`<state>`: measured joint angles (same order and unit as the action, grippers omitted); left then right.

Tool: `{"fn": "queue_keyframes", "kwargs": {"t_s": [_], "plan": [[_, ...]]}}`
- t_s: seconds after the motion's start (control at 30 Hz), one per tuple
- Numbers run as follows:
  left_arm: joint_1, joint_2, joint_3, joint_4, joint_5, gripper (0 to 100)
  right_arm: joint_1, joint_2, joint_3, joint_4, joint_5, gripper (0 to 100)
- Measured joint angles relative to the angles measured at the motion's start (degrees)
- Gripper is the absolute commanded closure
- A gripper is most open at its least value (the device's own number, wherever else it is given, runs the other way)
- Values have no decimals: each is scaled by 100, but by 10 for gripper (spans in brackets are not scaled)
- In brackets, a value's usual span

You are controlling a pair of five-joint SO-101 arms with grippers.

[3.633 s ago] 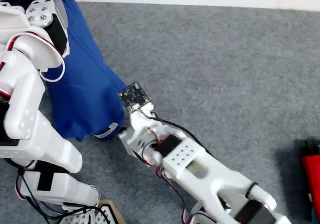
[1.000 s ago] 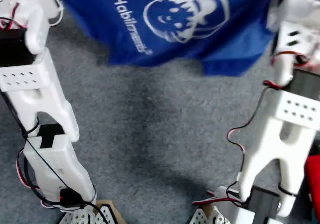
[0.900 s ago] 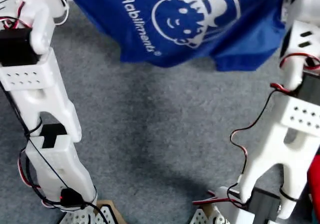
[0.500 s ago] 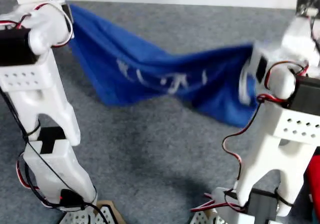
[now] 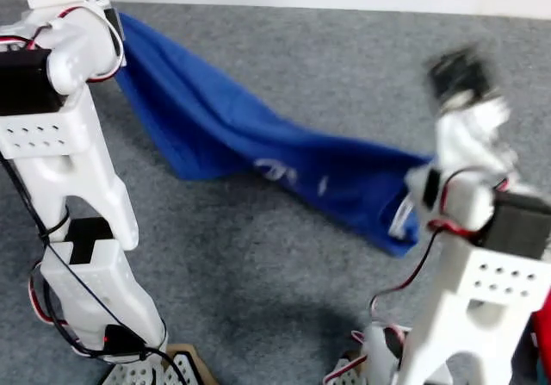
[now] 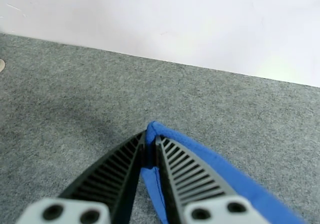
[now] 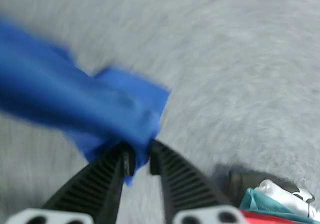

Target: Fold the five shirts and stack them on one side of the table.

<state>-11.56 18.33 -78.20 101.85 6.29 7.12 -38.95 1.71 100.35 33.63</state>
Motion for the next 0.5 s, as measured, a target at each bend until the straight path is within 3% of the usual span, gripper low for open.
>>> {"fn": "queue_keyframes", "kwargs": {"t_s": [0.2,0.3,0.4,0.5], "plan": [[9,0,0,0,0,994,-132,-1873,2971,9,2629,817],[9,0,0,0,0,994,-149,-3042,4202,9,3446,817],[9,0,0,0,0,994,-158,-4185,4809,-440,3209,817],[9,0,0,0,0,994,-396,-4738,5037,-1187,1934,817]]}}
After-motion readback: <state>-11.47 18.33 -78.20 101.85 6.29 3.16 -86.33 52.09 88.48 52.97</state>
